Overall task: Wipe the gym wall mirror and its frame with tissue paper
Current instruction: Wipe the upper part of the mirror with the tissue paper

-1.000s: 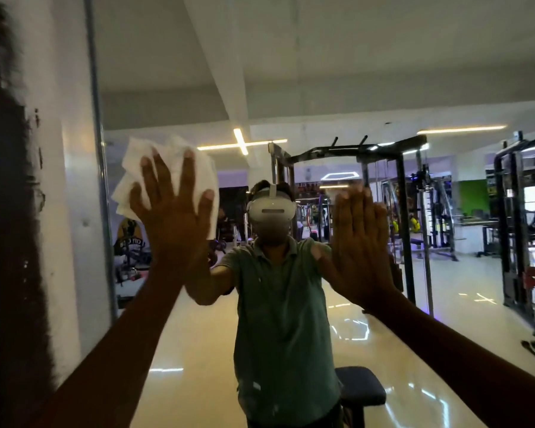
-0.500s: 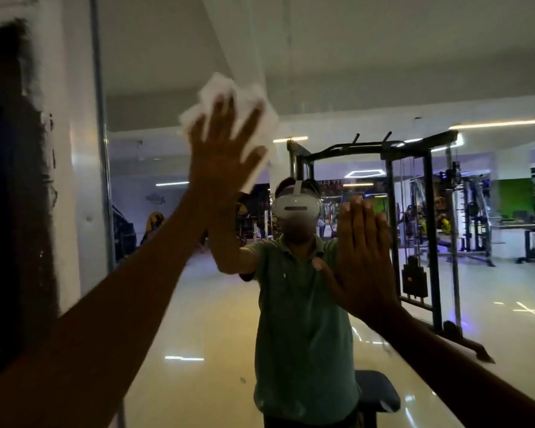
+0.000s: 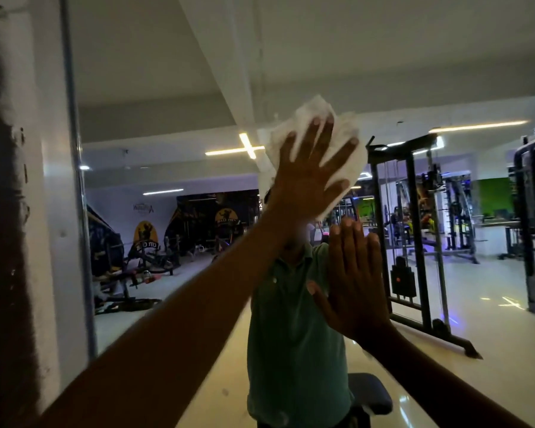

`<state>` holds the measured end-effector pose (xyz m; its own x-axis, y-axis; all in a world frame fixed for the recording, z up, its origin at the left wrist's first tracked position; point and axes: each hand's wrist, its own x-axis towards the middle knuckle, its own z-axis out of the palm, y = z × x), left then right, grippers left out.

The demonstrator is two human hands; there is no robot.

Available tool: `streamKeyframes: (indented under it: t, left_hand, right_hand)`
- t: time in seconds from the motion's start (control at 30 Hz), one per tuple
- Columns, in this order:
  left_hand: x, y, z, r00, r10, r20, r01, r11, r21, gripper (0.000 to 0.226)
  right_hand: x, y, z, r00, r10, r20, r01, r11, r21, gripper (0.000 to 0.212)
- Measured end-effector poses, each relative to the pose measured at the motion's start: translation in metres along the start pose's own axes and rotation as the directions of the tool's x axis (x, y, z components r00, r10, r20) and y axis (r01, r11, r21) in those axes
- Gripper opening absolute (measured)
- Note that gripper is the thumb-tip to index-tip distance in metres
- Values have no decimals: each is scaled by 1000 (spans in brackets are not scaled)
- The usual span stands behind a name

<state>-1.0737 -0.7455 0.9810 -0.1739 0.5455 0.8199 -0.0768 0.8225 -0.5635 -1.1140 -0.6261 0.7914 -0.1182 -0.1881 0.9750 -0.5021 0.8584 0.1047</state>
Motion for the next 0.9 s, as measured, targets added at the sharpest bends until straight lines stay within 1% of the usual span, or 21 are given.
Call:
streamKeyframes:
  t: [0.03, 0.07, 0.13, 0.17, 0.23, 0.27, 0.3, 0.33, 0.37, 0.4, 0.43, 0.5, 0.53, 0.57, 0.6, 0.67, 0.73, 0.8, 0.83, 0.87, 0.9]
  left_hand:
    - [-3, -20, -1, 999, 35, -16, -34, 999, 38, 69]
    - [-8, -46, -2, 1000, -5, -23, 7, 997, 76, 69]
    - [-27, -95, -8, 971, -231, -63, 237, 964, 118, 68]
    - [-37, -111, -12, 932, -355, -74, 362, 925, 119, 68]
    - [-41, -111, -11, 814, -573, -99, 581, 808, 97, 69]
    - [-34, -94, -9, 755, -644, -123, 655, 752, 79, 70]
    - [-23, -71, -7, 730, -670, -137, 681, 731, 54, 71]
    - [-11, -46, -3, 757, -642, -124, 649, 760, 22, 71]
    - [0, -20, 2, 823, -560, -93, 562, 827, -5, 71]
    - [9, 3, 4, 896, -440, -56, 440, 898, -19, 71]
    - [16, 17, 5, 950, -311, -24, 310, 950, -34, 72]
    - [22, 15, 5, 995, -98, -19, 97, 995, -35, 71]
    - [19, 2, 3, 998, -44, -35, 44, 999, -14, 71]
    - [12, -15, 1, 998, -53, -41, 53, 998, 14, 70]
    - [-3, -32, -1, 992, -122, -35, 124, 992, 36, 70]
    - [-42, -65, -7, 943, -330, -40, 332, 940, 73, 70]
    - [-72, -75, -10, 848, -529, -26, 529, 844, 86, 69]
    - [-72, -53, -10, 695, -717, -49, 719, 694, 49, 70]
    - [-63, -35, -10, 645, -761, -67, 764, 644, 35, 70]
    - [-52, -16, -7, 656, -753, -59, 755, 655, 25, 71]
    - [-41, 4, -3, 729, -684, -26, 684, 729, 14, 71]
  right_hand:
    - [0, 0, 1, 1000, -3, -1, 3, 1000, 8, 96]
    - [0, 0, 2, 1000, -5, -2, 5, 1000, 16, 97]
    - [0, 1, 3, 1000, -1, 2, 1, 1000, 20, 98]
    - [-1, 1, 4, 1000, 2, 7, -2, 1000, 18, 98]
    - [-2, 0, 5, 1000, 4, 17, -4, 1000, 7, 98]
    - [-2, -1, 5, 1000, 5, 20, -5, 1000, 4, 97]
    - [-2, -2, 5, 1000, 6, 21, -6, 1000, 2, 97]
    - [-2, -2, 5, 1000, 7, 21, -7, 1000, 5, 96]
    - [-1, -2, 4, 1000, 7, 19, -7, 1000, 12, 95]
    - [-1, -2, 4, 1000, 9, 19, -10, 1000, 21, 95]
    - [-1, -2, 3, 1000, 11, 19, -12, 999, 32, 94]
    - [-1, -1, 3, 1000, 12, 16, -13, 999, 40, 94]
    - [-1, -1, 3, 1000, 10, 14, -10, 999, 37, 94]
    - [-1, -1, 4, 1000, 8, 12, -8, 999, 38, 95]
    - [-1, 0, 4, 1000, 5, 9, -6, 999, 43, 95]
    - [0, 0, 4, 1000, 3, 0, -3, 999, 54, 96]
    - [-2, -1, 4, 1000, 9, -2, -9, 999, 42, 96]
    - [-2, -3, 3, 1000, 13, -2, -12, 999, 34, 96]
    - [-1, -3, 3, 1000, 12, -4, -12, 999, 42, 96]
    - [0, -4, 3, 1000, 13, -4, -13, 999, 51, 96]
    - [0, -5, 2, 1000, 20, -3, -20, 998, 62, 95]
